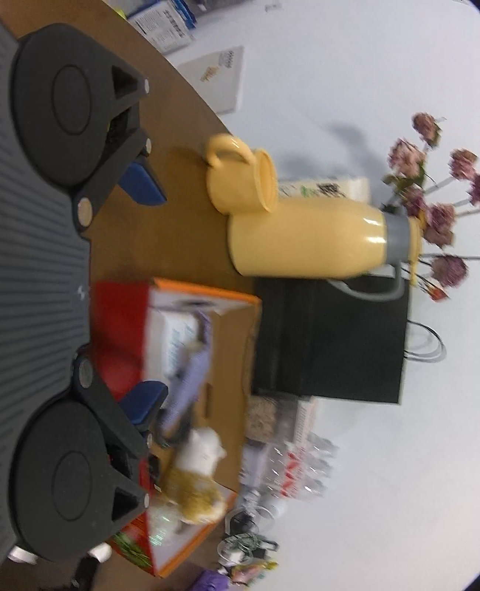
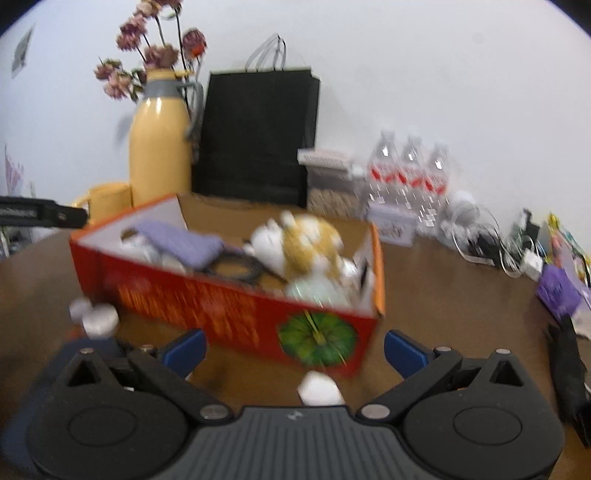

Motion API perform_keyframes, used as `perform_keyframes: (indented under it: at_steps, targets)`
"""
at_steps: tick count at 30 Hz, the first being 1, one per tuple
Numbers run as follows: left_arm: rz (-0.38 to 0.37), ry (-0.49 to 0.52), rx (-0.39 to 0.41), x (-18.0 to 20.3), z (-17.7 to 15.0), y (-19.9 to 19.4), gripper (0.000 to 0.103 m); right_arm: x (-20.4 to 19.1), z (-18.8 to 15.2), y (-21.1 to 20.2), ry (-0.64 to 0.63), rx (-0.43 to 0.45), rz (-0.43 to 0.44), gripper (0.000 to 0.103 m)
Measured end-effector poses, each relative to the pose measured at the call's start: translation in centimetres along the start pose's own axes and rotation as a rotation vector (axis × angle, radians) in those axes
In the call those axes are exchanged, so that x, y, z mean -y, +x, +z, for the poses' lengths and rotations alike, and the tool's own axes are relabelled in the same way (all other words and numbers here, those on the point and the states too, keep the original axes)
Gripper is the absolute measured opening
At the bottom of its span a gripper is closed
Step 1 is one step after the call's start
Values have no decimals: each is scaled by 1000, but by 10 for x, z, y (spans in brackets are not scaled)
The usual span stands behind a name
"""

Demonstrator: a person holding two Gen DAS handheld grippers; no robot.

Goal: Organize objects
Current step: 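Withdraw both tools from the box and grasp a white cap with the right tool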

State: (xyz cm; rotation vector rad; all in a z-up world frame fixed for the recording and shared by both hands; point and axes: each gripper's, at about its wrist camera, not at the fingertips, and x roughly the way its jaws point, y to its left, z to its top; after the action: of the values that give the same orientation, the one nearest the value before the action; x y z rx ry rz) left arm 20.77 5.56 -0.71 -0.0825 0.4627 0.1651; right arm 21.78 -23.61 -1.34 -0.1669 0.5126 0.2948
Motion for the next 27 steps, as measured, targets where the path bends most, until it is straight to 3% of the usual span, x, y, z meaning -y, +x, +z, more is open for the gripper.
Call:
perform_keyframes:
  at_steps: [4,9,13,16,27]
  targets:
    - [41,5,-72,-12,-16,1,103,11,-11,4,25,-51,-4,92]
    - [63,18,-131,-18,-29,5,103,12,-14,25,53,-114,3,57]
    - [75,59,-189,-10,-38,13,103,14,-13,40,117,-129,10,52]
    - [83,69,-218,-5,-45,21,103,7,-16,37,99,-111,16,29]
    - [45,74,-227,5,-43,35,102,1,-14,31,84,-95,19,28]
